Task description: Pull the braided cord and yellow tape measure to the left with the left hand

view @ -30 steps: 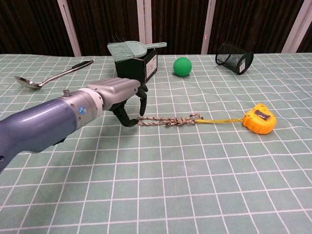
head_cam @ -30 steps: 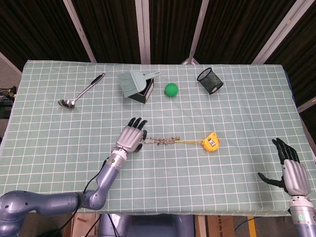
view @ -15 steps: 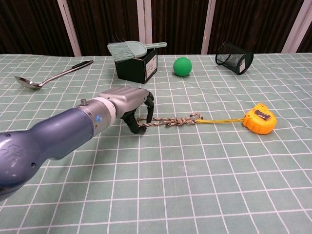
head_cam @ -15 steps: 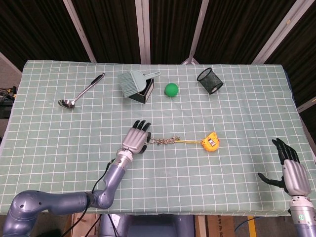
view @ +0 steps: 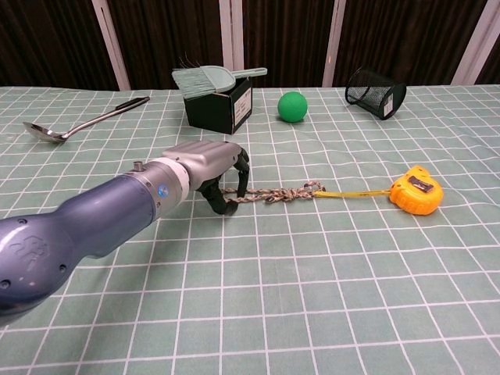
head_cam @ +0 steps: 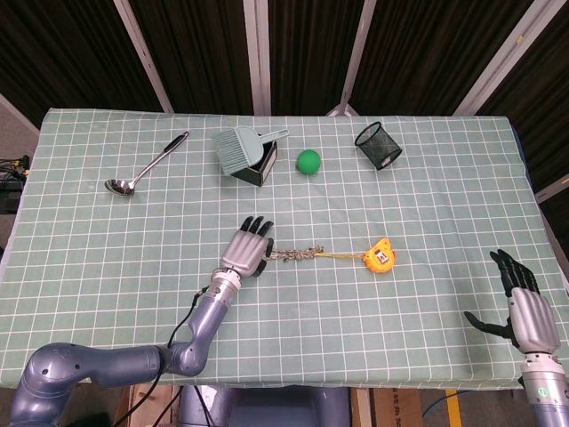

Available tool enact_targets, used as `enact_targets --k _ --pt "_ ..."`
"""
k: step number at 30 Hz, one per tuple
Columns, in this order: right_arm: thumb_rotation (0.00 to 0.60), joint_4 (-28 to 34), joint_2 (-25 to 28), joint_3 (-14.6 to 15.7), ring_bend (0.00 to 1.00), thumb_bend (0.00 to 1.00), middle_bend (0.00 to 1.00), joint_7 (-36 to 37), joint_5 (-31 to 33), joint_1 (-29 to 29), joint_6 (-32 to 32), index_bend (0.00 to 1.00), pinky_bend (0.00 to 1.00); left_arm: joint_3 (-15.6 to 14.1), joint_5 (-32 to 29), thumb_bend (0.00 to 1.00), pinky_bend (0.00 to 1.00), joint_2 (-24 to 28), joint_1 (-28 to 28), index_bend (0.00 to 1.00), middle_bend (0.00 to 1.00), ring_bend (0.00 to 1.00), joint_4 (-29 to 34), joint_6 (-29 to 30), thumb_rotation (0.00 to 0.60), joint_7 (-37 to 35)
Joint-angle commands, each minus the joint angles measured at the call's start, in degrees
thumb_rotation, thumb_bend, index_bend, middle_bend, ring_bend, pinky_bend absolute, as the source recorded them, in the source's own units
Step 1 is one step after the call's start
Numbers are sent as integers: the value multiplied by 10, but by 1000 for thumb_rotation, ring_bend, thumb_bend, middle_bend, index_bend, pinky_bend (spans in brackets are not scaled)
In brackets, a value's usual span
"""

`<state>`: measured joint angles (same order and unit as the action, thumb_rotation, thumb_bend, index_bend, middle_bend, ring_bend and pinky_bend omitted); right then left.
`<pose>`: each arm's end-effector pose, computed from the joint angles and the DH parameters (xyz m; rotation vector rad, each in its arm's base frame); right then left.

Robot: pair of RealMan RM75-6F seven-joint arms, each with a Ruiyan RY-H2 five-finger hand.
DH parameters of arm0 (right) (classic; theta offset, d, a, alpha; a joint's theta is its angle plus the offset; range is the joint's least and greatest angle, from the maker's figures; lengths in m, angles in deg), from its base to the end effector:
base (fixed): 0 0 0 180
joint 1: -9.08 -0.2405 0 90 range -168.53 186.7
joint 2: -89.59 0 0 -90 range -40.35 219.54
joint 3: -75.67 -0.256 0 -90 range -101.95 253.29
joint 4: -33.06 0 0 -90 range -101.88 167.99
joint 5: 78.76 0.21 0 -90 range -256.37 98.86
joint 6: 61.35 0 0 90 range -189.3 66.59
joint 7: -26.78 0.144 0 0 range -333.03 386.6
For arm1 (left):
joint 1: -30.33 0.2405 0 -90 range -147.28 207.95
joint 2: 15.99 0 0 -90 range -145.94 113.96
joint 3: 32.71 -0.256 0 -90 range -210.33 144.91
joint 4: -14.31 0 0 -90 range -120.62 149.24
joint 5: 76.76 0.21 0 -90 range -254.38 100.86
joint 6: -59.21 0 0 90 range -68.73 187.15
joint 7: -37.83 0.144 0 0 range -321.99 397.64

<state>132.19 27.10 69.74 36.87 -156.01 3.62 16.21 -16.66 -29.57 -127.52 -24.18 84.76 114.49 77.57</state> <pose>-0.3085 -0.1917 0.1535 1.2040 -1.2245 1.0041 -0.0624 0.3495 -0.1167 -1.9049 -0.9061 -0.8319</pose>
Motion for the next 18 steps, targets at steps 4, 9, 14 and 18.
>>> enact_targets --k 4,9,14,18 --pt "600 1 0 0 0 193 0 0 0 0 1 0 0 -3 5 495 0 -2 0 526 94 0 0 2 600 -6" --pt "600 1 0 0 0 193 0 0 -1 1 1 0 0 -4 4 508 0 -3 0 541 100 0 -3 3 600 -6" --pt "600 1 0 0 0 193 0 1 1 1 0 0 0 -6 5 545 0 -3 0 553 104 0 -4 3 600 -8" --pt "600 1 1 1 0 193 0 0 1 1 -1 0 0 -6 14 560 0 -3 2 560 110 0 -2 11 600 -14"
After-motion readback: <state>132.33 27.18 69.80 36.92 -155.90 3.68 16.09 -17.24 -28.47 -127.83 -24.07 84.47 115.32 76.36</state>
